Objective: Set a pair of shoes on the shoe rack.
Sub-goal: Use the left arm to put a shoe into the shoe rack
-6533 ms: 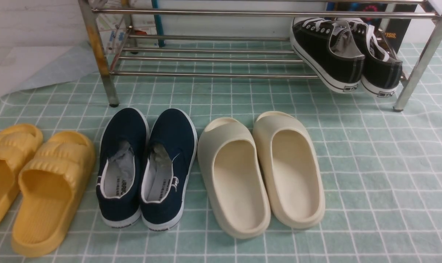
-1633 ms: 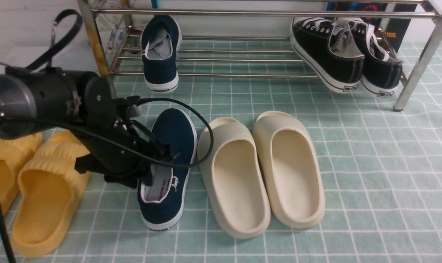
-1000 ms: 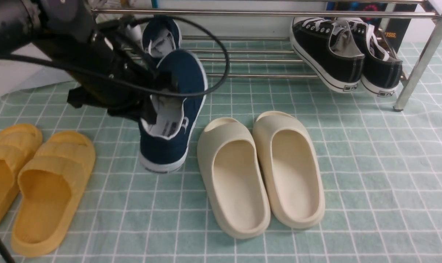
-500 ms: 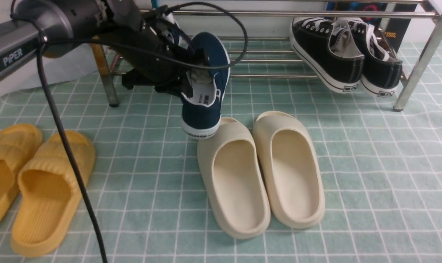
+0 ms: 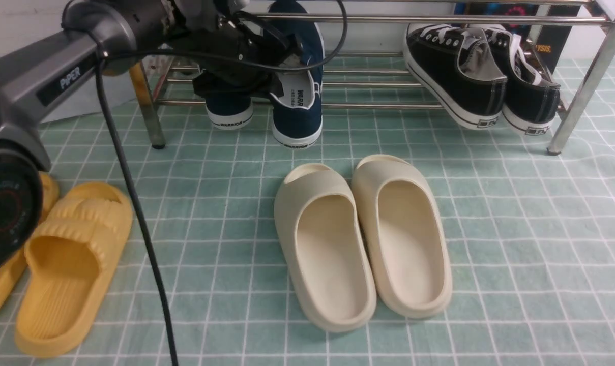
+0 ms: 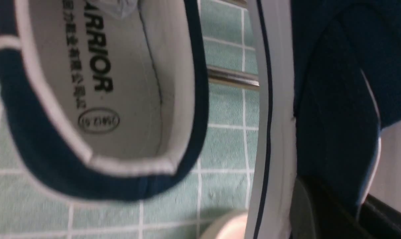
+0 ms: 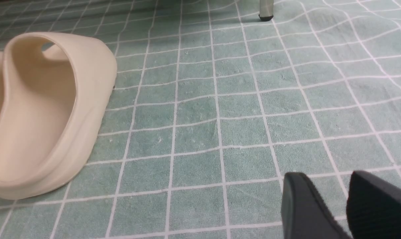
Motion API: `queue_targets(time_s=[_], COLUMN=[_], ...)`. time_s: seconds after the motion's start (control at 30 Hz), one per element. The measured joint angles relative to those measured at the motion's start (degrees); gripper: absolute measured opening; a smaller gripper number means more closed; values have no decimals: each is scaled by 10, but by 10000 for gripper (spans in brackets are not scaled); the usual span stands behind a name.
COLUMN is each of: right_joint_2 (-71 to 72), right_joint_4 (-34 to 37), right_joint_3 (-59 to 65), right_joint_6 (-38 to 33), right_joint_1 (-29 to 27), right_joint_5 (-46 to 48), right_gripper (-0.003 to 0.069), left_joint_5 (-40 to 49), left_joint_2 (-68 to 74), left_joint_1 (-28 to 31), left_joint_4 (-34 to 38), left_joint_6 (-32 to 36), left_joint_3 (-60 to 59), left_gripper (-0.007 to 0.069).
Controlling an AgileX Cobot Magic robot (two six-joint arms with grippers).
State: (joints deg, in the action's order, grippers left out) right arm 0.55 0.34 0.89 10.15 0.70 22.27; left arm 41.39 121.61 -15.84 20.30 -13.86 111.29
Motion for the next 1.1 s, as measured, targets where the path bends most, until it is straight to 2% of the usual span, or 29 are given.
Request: queue_targets(time_s=[0.17,0.43,0.8,0.9,1.1], right_joint_2=[0,0,0,0,0], right_joint_4=[0,0,0,0,0], right_joint_3=[0,0,0,0,0], right_joint_6=[0,0,0,0,0], right_joint_1=[0,0,0,0,0], right_joint_5=[0,0,0,0,0], right_gripper=[238,239,239,239,239], left_joint_5=[0,-2,-15,-24,-65], left_joint_2=[36,67,79,79,77], left_joint_1=[0,1,1,1,1], left_joint_4=[-21,-92,-102,-102,-104], left_joint_6=[-2,-55,-54,-54,-54], left_joint_3=[50,97,98,98,103], left_gripper=[-2,-2,6,41,276])
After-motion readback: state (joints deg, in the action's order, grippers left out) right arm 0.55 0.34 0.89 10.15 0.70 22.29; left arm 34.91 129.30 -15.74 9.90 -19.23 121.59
